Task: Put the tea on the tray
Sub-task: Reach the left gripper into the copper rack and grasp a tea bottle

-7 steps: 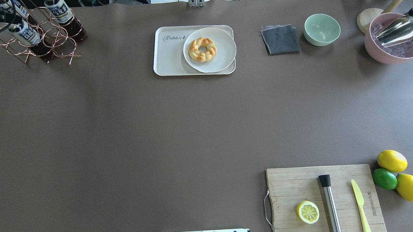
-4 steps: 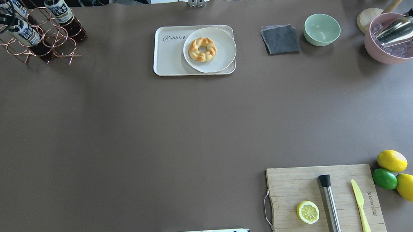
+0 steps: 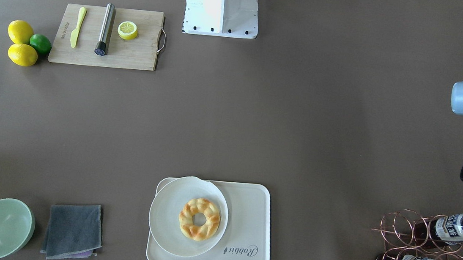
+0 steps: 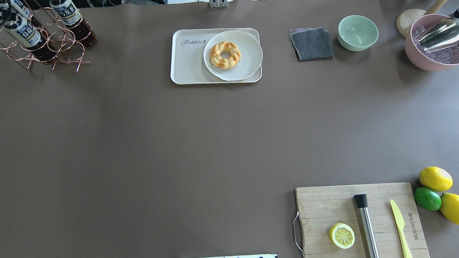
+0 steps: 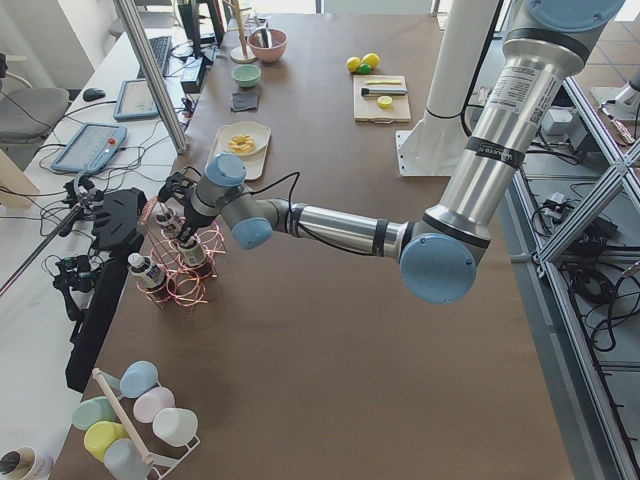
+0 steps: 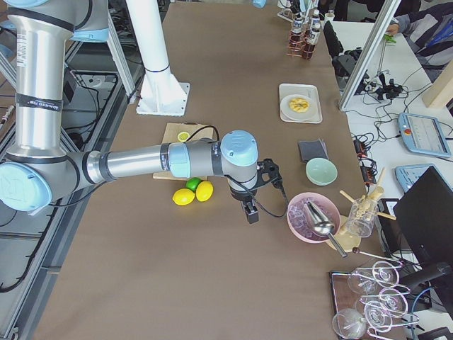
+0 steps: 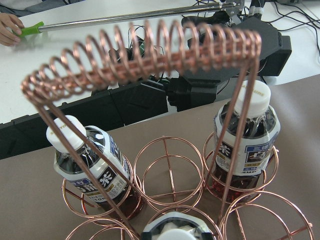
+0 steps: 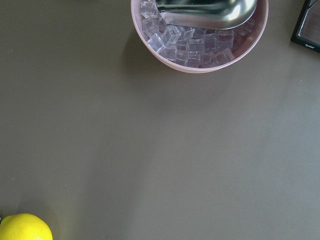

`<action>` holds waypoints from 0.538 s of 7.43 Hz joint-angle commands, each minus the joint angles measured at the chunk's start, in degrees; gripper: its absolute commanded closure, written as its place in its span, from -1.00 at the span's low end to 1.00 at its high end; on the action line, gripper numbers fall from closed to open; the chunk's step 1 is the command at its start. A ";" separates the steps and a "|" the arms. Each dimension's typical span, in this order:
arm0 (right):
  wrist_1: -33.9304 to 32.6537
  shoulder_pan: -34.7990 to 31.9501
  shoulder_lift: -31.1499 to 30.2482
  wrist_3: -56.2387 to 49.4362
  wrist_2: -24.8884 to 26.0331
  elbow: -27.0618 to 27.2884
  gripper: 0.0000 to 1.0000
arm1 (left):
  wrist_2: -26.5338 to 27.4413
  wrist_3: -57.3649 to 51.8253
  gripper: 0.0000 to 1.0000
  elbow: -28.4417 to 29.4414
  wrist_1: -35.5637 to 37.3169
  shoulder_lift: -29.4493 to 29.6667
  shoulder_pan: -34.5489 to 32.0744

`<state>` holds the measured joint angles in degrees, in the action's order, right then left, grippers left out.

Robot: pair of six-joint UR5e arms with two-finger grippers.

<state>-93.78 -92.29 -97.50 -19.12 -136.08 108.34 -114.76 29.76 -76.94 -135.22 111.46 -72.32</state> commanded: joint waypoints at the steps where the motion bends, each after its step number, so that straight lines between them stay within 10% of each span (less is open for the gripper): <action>1: 0.00 0.00 0.20 0.05 -0.06 0.81 -0.99 | -8.60 0.65 1.00 -4.95 5.98 2.35 -7.37; 4: 0.00 0.00 0.20 0.05 -0.15 0.90 -0.99 | -8.82 0.39 1.00 -20.92 20.74 0.79 -8.54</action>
<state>-93.78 -92.28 -97.30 -19.08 -136.21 109.17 -123.23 30.39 -89.29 -122.57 113.24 -80.12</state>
